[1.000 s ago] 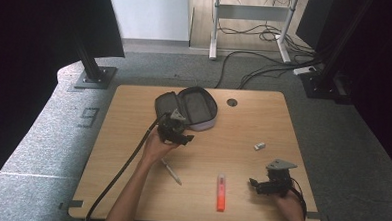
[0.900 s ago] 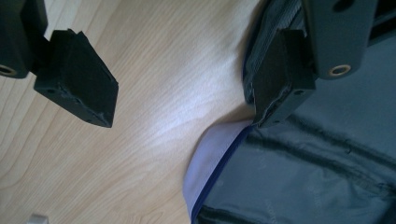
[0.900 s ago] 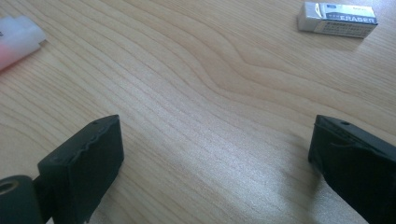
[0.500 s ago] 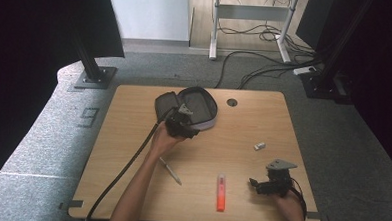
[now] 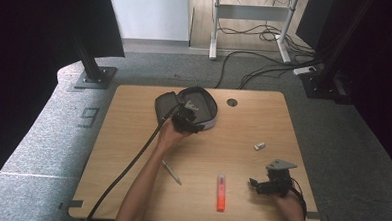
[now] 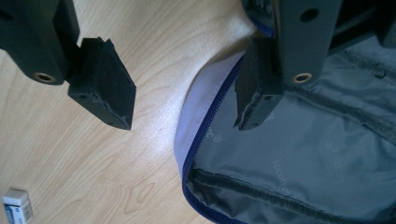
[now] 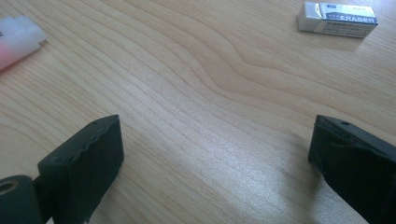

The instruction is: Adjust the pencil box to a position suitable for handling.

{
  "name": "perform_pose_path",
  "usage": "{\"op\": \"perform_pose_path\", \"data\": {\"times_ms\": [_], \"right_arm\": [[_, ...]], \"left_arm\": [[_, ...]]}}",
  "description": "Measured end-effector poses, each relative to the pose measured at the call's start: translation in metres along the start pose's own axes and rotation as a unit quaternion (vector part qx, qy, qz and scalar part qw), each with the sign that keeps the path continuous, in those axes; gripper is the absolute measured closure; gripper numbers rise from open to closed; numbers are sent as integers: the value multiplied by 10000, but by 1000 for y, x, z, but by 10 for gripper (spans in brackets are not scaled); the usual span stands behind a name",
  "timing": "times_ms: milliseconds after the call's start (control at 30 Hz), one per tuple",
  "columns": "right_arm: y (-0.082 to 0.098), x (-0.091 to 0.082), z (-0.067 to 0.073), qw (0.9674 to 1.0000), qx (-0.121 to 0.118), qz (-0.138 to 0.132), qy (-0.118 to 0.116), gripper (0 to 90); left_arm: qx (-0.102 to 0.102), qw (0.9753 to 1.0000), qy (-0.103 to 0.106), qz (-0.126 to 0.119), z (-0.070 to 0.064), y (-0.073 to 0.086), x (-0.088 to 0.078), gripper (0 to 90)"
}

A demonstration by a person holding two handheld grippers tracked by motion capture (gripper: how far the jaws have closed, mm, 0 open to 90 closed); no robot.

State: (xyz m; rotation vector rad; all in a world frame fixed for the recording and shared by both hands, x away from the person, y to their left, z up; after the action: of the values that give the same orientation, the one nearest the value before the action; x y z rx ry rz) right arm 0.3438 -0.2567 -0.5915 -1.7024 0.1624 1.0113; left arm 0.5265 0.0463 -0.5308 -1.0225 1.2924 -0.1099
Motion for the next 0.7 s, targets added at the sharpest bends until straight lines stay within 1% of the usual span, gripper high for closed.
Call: {"op": "perform_pose_path", "data": {"times_ms": [67, 100, 167, 300, 367, 400, 567, 700], "right_arm": [[0, 0, 0, 10000, -4, -3, 1, 30], [0, 0, 0, 10000, 7, 5, -1, 30], [0, 0, 0, 10000, 7, 5, 0, 30], [0, 0, 0, 10000, 5, 4, -1, 30], [0, 0, 0, 10000, 5, 4, -1, 30], [0, 0, 0, 10000, 4, 4, 0, 30], [0, 0, 0, 10000, 5, 4, -1, 30], [0, 0, 0, 10000, 5, 4, -1, 30]], "left_arm": [[36, 10000, -7, -26, 1, -2, 3, 402], [-5, 10000, 30, -74, 1, -4, 4, 417], [-29, 9999, 75, -68, 3, -4, 7, 433], [-36, 10000, 54, -30, 6, -7, 13, 455], [-49, 9999, 67, -64, 8, -8, 15, 476], [-101, 9999, 89, -107, 9, -8, 16, 485], [-176, 9997, 113, -122, 13, -6, 21, 539], [-240, 9997, 79, -76, 16, -3, 25, 595]]}}
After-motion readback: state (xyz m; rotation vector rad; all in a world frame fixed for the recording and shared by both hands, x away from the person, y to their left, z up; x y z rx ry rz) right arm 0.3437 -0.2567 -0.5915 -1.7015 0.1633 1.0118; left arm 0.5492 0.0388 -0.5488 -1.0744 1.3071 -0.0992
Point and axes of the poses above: each handheld gripper's, and its own axes: x roughly forward along the jaws, y roughly out of its underside, z roughly to its left, the point moved 5 cm from there along x, roughly forward along the jaws, and after that the axes turned 4 degrees about y, right-handed, at the moved point
